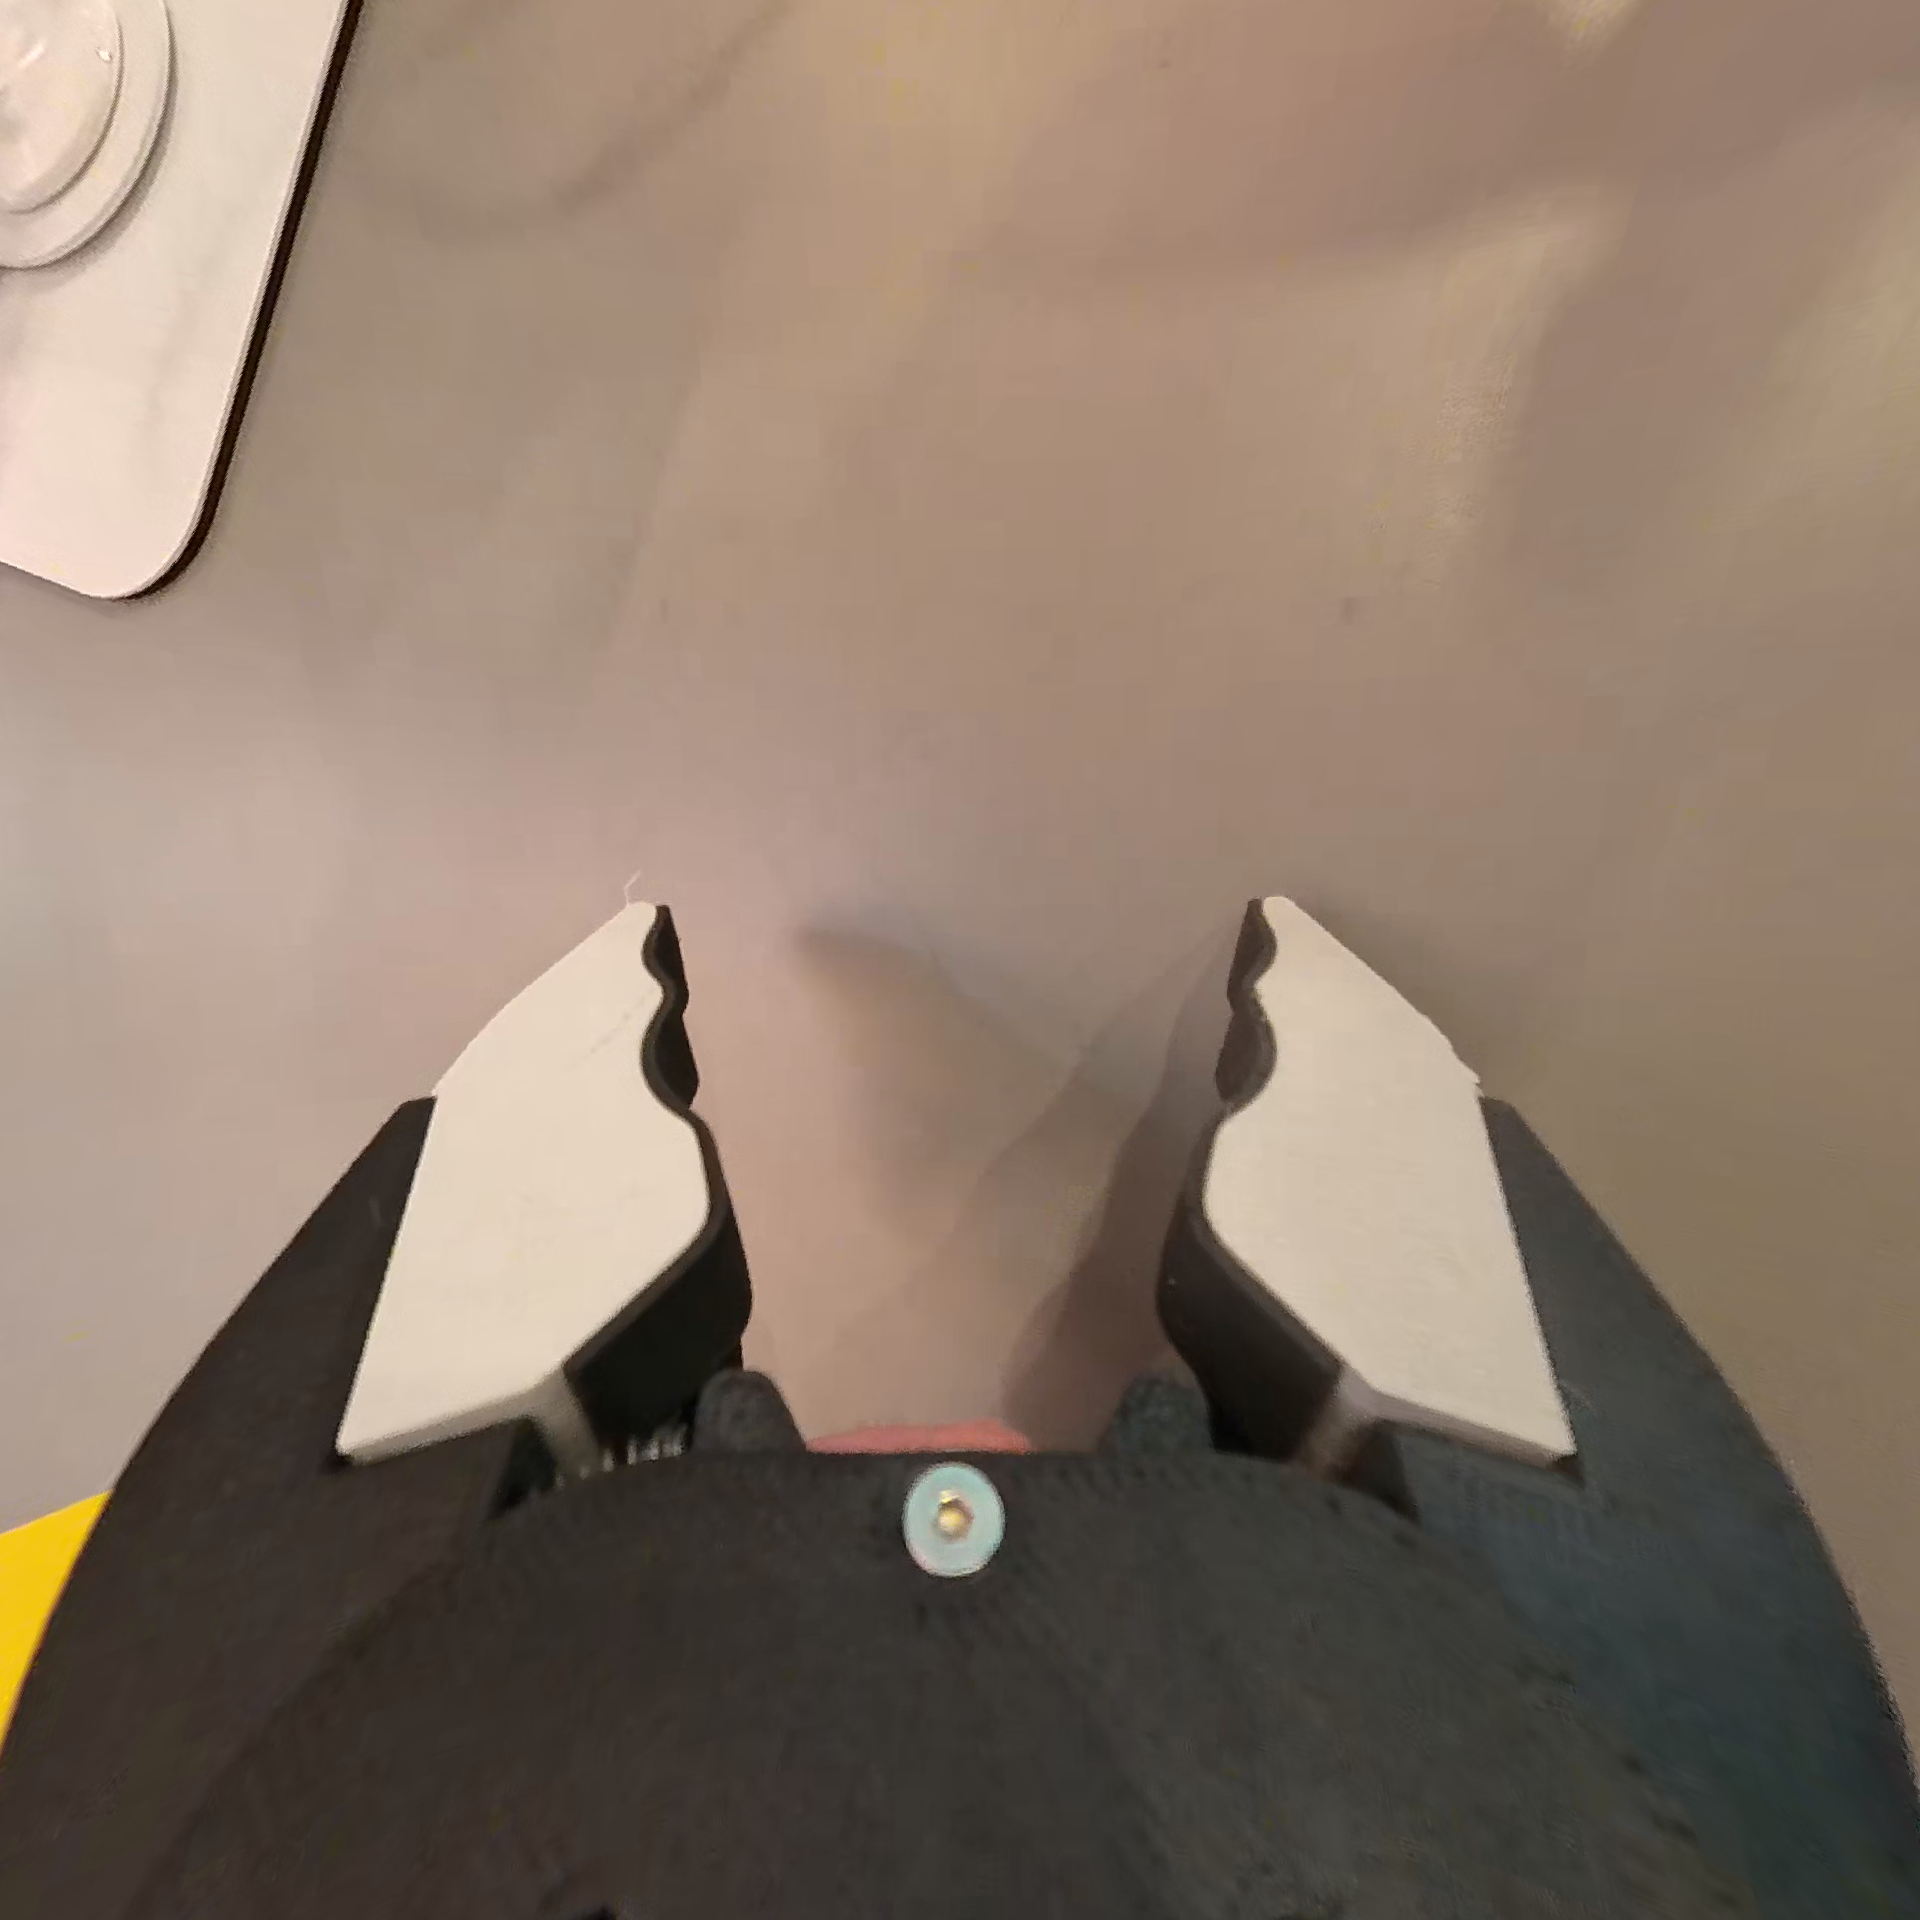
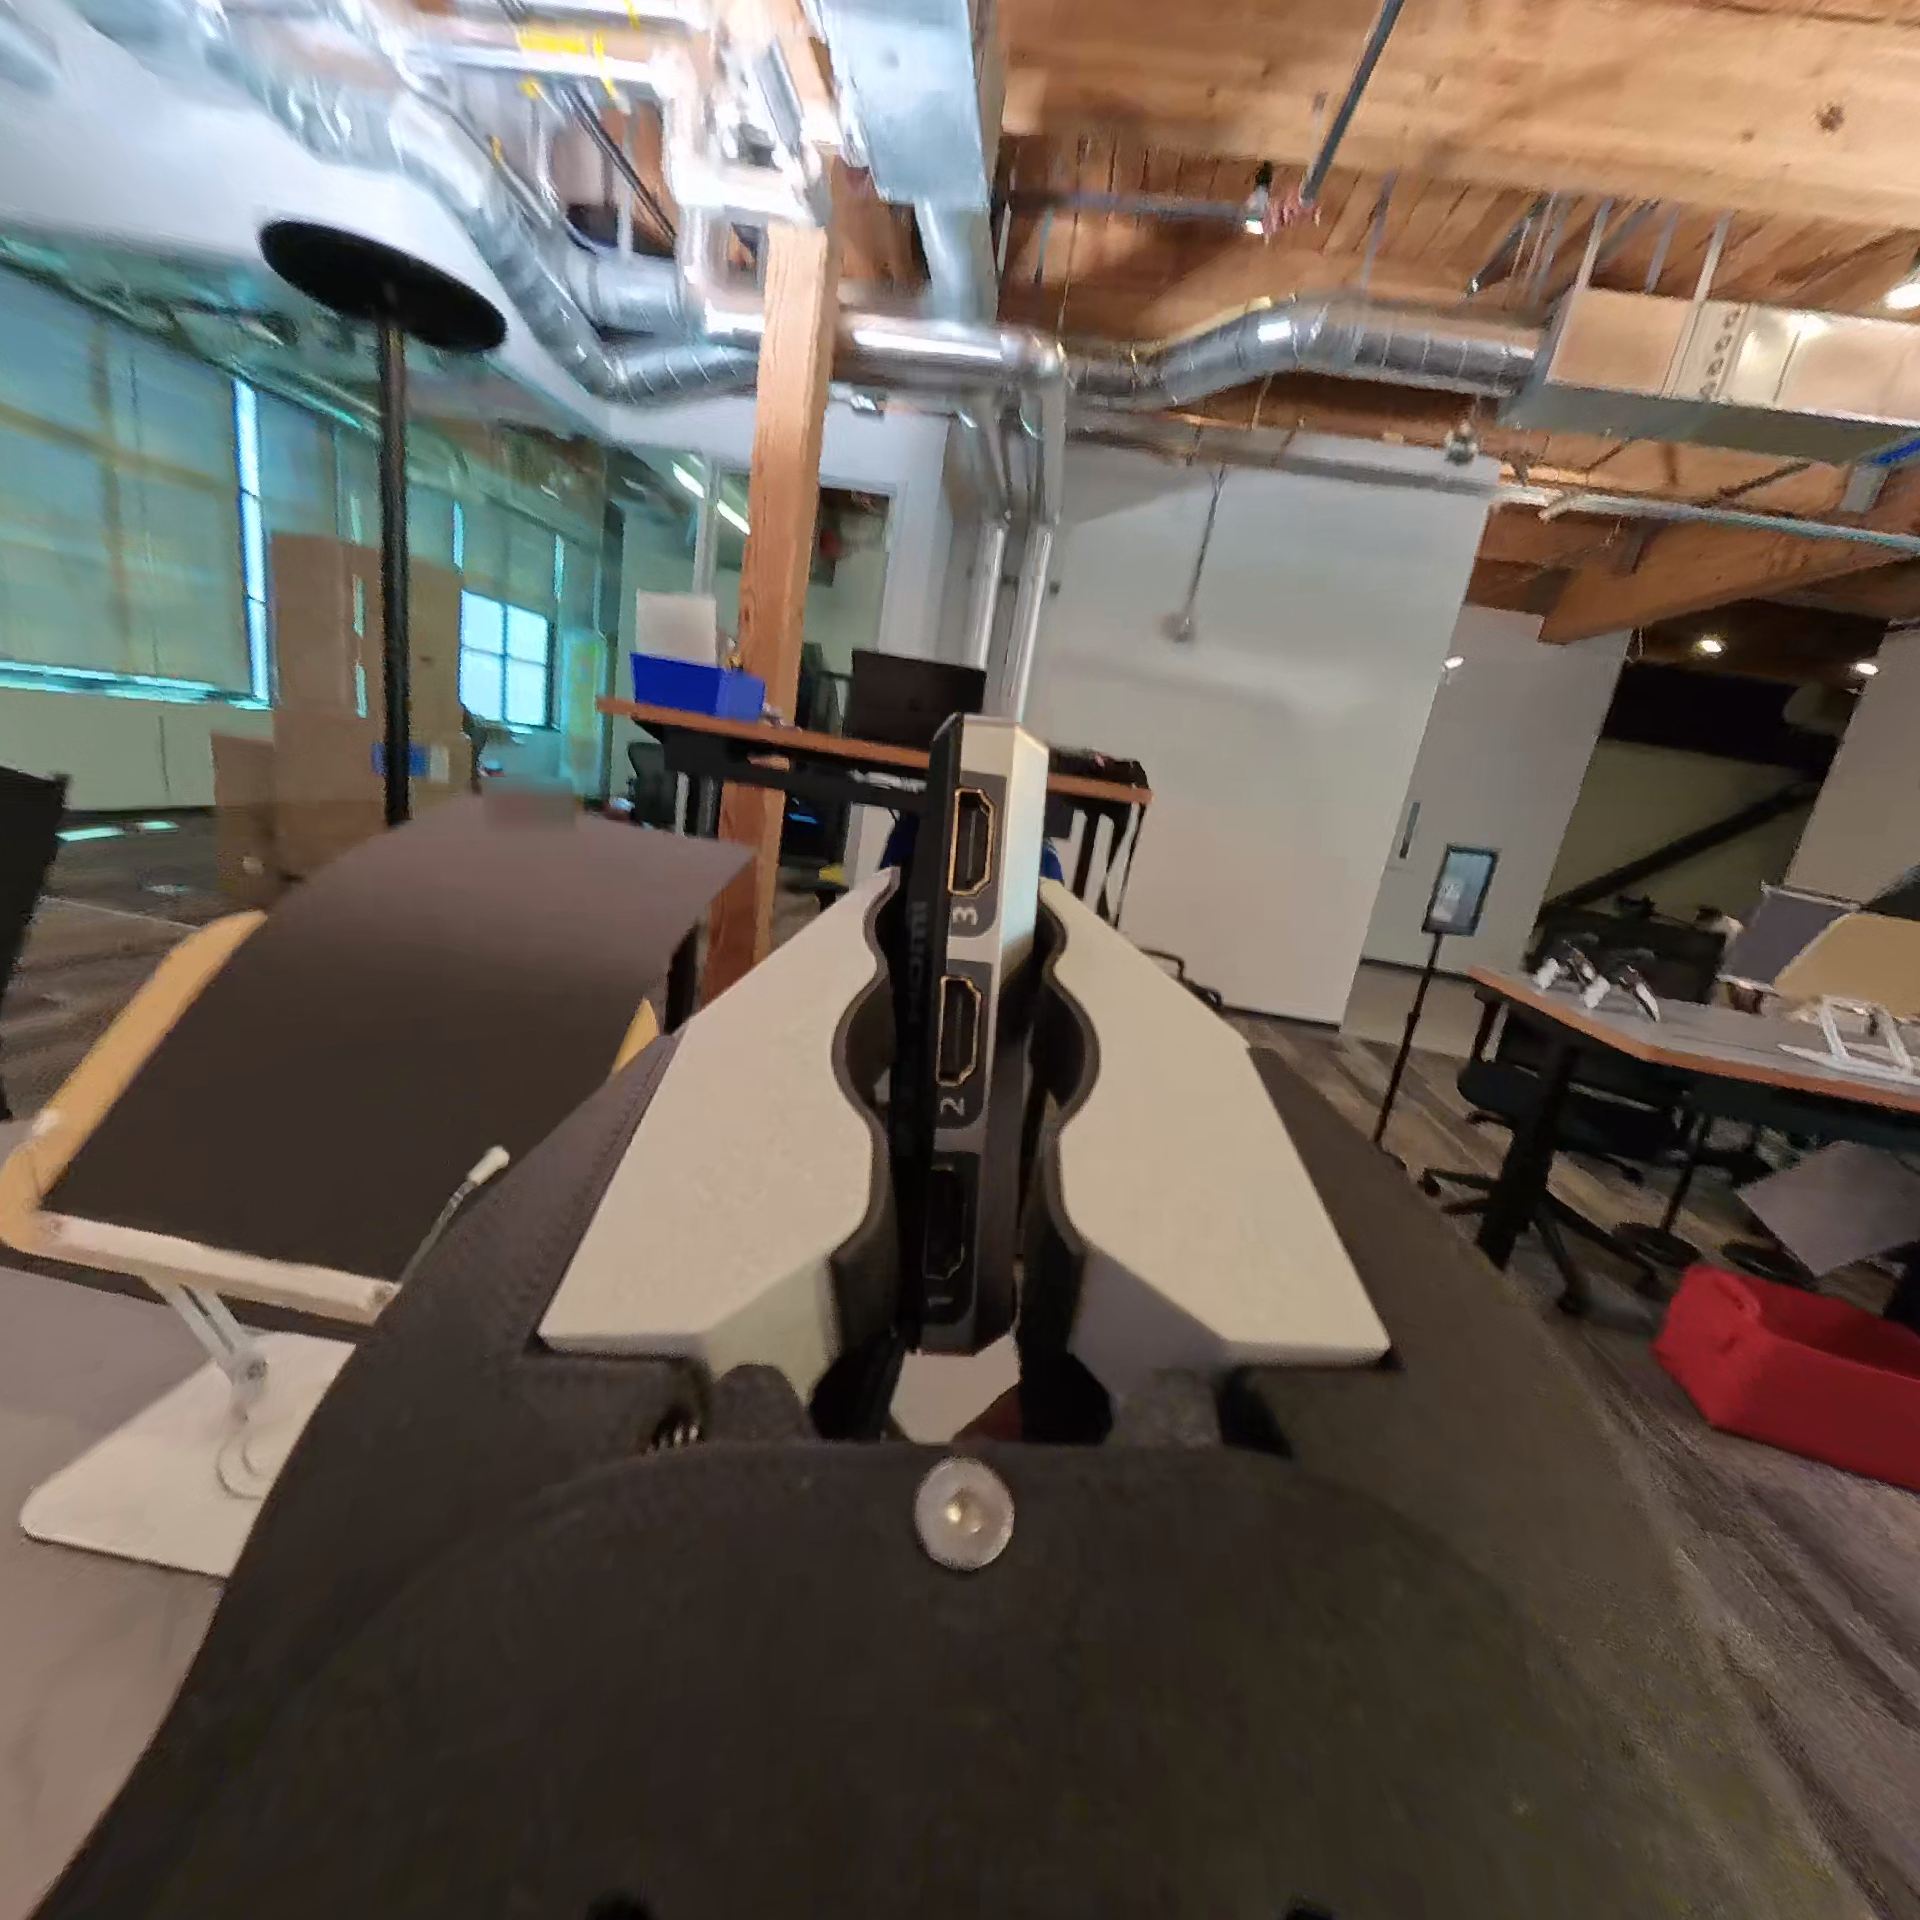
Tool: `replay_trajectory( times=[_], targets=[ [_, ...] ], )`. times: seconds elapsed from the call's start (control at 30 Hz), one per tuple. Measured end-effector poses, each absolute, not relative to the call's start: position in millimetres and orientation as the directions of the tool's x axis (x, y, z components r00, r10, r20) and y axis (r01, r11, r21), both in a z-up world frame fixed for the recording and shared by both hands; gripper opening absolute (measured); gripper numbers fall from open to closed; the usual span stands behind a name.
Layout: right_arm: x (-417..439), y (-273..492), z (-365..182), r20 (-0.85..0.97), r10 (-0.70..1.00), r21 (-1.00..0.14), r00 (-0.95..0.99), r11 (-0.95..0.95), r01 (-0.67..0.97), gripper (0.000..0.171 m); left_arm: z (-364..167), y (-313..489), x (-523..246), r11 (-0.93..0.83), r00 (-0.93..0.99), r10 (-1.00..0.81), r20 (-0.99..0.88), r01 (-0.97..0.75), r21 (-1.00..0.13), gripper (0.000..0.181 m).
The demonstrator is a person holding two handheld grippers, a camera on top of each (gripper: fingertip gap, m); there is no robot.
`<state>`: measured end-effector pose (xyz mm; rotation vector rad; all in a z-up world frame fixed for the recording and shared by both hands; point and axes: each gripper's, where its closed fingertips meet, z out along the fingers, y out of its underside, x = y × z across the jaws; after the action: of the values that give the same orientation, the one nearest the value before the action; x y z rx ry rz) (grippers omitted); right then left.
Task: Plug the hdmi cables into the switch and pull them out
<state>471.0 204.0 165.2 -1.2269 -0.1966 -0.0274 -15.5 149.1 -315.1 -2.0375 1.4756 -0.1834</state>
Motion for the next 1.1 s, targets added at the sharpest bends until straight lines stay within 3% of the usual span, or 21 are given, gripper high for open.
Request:
replay_trajectory(
  times=[0.23, 0.4, 0.53, 0.67, 0.8, 1.1],
  targets=[
    [421.7, 186.7, 257.0, 0.207, 0.197, -0.882, 0.958, 0.461, 0.096, 0.018, -315.9, 148.2, -12.0, -0.203, 0.374, -0.902, -0.216, -0.808, -0.552, 0.098],
    [409.2, 175.8, 309.5, 0.253, 0.127, -0.840, 0.959, 0.520, 0.153, 0.018, -316.3, 145.4, -12.8, -0.203, 0.372, -0.904, -0.209, -0.805, -0.558, 0.097],
    [417.2, 166.0, 319.8, 0.271, 0.059, -0.827, 0.961, 0.525, 0.201, 0.018, -316.5, 144.1, -14.4, -0.202, 0.369, -0.907, -0.202, -0.803, -0.560, 0.097],
    [417.3, 175.7, 289.5, 0.309, 0.048, -0.856, 0.950, 0.450, 0.256, 0.018, -316.8, 144.0, -14.3, -0.206, 0.370, -0.908, -0.196, -0.802, -0.561, 0.097],
    [414.0, 208.3, 219.7, 0.348, 0.081, -0.900, 0.934, 0.307, 0.309, 0.018, -316.6, 143.9, -14.4, -0.208, 0.372, -0.906, -0.200, -0.804, -0.557, 0.097],
    [416.3, 250.1, 84.5, 0.223, 0.256, -0.975, 0.941, 0.054, 0.216, 0.018, -318.0, 143.1, -13.2, -0.232, 0.388, -0.905, -0.173, -0.793, -0.563, 0.097]
  ],
)
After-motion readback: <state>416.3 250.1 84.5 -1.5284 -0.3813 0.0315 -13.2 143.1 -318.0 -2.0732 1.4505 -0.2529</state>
